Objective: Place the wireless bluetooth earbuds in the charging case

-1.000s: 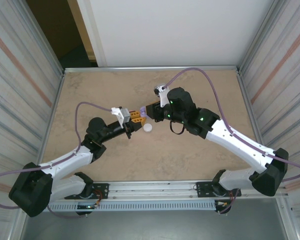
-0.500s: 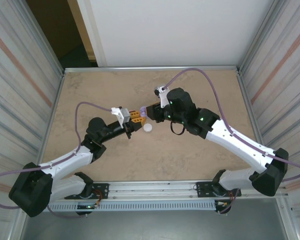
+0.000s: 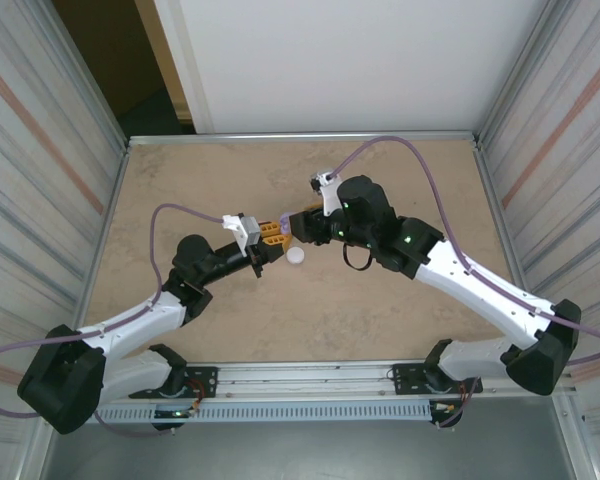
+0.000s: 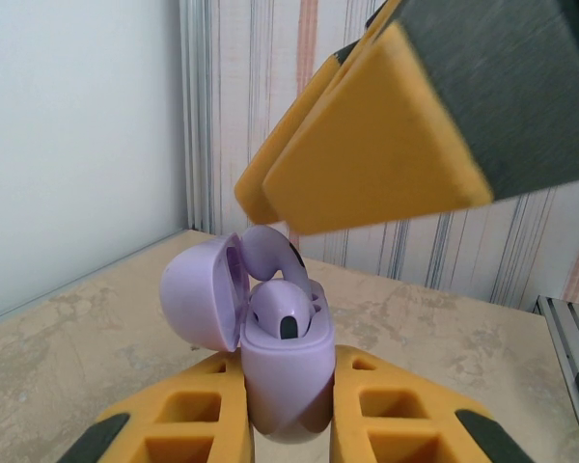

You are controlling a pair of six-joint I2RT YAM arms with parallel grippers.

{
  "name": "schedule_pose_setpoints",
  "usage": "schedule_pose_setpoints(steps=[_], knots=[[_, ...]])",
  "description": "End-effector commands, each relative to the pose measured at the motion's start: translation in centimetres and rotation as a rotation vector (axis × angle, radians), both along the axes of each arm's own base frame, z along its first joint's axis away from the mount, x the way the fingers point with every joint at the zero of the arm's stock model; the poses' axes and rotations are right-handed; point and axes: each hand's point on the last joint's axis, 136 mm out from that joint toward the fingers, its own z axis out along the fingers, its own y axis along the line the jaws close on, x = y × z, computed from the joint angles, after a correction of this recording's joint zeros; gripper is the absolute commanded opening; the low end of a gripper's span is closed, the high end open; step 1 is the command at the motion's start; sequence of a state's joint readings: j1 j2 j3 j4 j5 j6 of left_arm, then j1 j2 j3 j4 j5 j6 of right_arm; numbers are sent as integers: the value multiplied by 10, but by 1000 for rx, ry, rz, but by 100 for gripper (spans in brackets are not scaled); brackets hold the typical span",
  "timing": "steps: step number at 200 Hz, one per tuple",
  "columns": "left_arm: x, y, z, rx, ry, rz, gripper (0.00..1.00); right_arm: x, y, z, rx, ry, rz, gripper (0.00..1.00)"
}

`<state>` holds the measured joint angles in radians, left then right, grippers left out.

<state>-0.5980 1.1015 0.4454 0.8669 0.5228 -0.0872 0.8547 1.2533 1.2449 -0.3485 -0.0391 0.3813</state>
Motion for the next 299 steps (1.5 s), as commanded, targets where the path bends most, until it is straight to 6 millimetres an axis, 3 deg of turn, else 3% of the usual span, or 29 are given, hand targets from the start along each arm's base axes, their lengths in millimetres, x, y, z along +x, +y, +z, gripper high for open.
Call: schedule_pose_setpoints(steps=[1, 36, 66, 145, 299], knots=[[-6, 1, 27, -62, -77, -11, 0, -7, -12, 27, 55, -42, 19, 55], [-14, 5, 38, -100, -145, -18, 0, -7, -32, 33, 180, 15, 53, 68], [-22, 6, 48, -121, -215, -33, 0, -9, -38, 39, 330, 123, 130, 73], [-33, 3, 66, -138, -341, -48, 0, -12, -23, 53, 409, 178, 242, 73], [-33, 1, 69, -140, -352, -48, 0, -6, -8, 35, 355, 235, 233, 72]])
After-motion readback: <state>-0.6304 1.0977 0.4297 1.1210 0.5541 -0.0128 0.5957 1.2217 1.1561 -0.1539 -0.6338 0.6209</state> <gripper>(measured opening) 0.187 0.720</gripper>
